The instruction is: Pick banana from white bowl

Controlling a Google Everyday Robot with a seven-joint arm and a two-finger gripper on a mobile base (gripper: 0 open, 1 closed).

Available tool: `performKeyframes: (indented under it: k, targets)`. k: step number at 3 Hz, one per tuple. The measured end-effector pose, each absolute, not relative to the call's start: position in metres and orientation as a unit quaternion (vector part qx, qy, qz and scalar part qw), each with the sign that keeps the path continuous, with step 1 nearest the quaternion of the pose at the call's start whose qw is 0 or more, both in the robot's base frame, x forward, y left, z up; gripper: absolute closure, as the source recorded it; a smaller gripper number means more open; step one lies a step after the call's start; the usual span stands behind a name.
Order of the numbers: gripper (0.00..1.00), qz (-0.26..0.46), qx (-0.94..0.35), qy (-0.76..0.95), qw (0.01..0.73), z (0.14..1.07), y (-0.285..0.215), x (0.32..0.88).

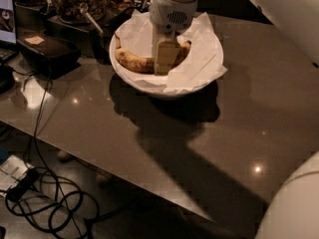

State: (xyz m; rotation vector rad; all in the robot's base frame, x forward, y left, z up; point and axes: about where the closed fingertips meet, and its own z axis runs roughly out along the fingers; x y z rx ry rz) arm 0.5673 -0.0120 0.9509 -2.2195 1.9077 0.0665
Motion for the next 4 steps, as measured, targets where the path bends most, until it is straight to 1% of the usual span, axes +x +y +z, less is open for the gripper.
performKeyframes:
  k: [1, 2, 3, 4]
  targets:
    - [1.0, 0.027, -0.767, 0.634, 0.1, 0.958, 0.004, 0.549]
    - [1.0, 0.022, -0.763, 0.637, 0.108, 0.961, 0.009, 0.544]
    - [1.0, 0.032, -0.76, 0.642, 0.091, 0.964, 0.017, 0.507]
    - [1.0, 0.032, -0.76, 0.642, 0.091, 0.964, 0.017, 0.507]
